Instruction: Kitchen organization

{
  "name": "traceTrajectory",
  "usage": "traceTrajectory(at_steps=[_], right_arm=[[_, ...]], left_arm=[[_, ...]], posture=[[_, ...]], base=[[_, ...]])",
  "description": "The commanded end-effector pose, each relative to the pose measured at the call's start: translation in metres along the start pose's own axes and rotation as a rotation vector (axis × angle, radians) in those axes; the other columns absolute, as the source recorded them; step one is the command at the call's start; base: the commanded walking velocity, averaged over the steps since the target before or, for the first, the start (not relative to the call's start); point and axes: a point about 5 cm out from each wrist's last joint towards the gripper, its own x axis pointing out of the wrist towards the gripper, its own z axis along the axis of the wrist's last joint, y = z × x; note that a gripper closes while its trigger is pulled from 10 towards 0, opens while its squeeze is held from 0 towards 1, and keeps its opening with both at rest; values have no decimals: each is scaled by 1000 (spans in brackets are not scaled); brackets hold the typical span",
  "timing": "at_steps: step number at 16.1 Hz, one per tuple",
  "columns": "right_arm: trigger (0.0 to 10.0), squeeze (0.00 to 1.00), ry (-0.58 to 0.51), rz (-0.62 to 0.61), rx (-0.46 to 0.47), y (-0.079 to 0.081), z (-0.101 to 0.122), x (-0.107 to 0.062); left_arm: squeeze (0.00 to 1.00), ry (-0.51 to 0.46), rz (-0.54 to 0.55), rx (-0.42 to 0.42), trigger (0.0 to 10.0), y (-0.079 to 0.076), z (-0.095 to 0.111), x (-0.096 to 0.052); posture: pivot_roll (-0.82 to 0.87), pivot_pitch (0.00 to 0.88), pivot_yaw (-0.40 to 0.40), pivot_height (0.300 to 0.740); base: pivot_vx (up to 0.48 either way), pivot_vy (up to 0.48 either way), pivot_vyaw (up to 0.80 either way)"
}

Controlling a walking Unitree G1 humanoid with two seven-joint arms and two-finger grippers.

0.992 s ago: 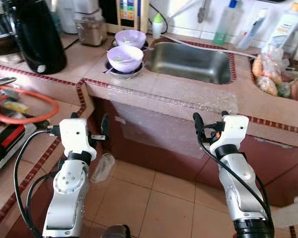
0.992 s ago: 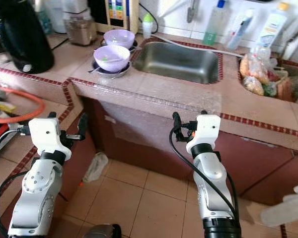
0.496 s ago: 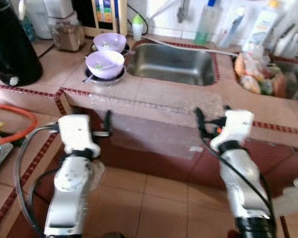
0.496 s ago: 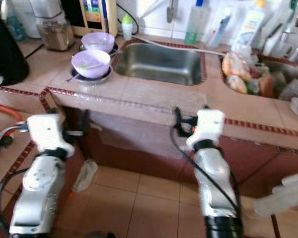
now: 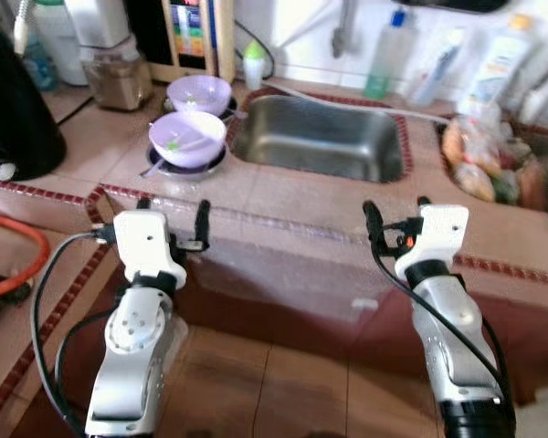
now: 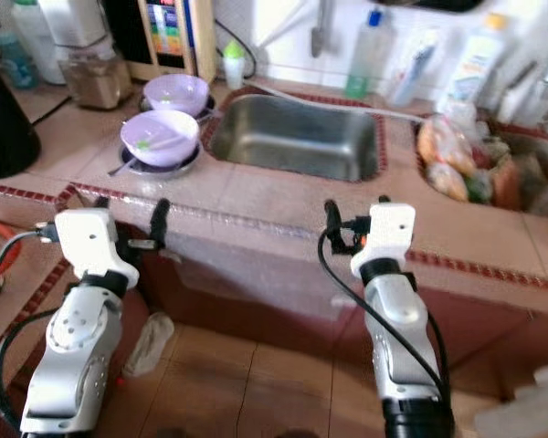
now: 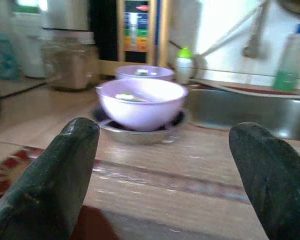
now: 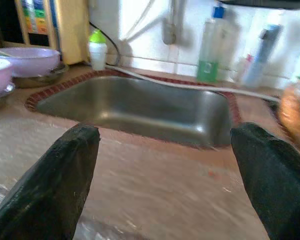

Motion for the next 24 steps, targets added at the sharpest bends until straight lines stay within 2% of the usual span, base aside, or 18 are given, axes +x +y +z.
traceTrajectory(at_steps=[1, 2, 5, 11, 15, 24], right_arm=[[10000, 0, -12, 27, -7, 4, 3, -1], [10000, 0, -15, 18, -4, 2, 4, -1], [10000, 0, -18, 22, -8, 2, 5, -1], [10000, 0, -32, 53, -15, 8, 7, 2], [10000, 0, -46, 61, -20, 9, 11, 4], [10000, 0, -36, 70, -17, 9, 9, 2]], left_arm=[[0, -10, 38, 33, 10000, 6, 3, -3], [0, -17, 64, 44, 10000, 8, 3, -4], [0, -13, 44, 35, 10000, 8, 2, -5], [0, -60, 39, 42, 10000, 9, 12, 4], [0, -91, 7, 40, 10000, 4, 17, 8], [0, -101, -26, 28, 10000, 0, 19, 8]], posture=[[50, 32, -43, 740], [50, 32, -42, 740], [51, 31, -41, 740], [50, 26, -46, 740], [46, 25, -44, 740], [41, 35, -44, 740]], base=[[0, 0, 0], [0, 0, 0], [0, 0, 0], [0, 0, 0], [0, 0, 0], [316, 0, -70]])
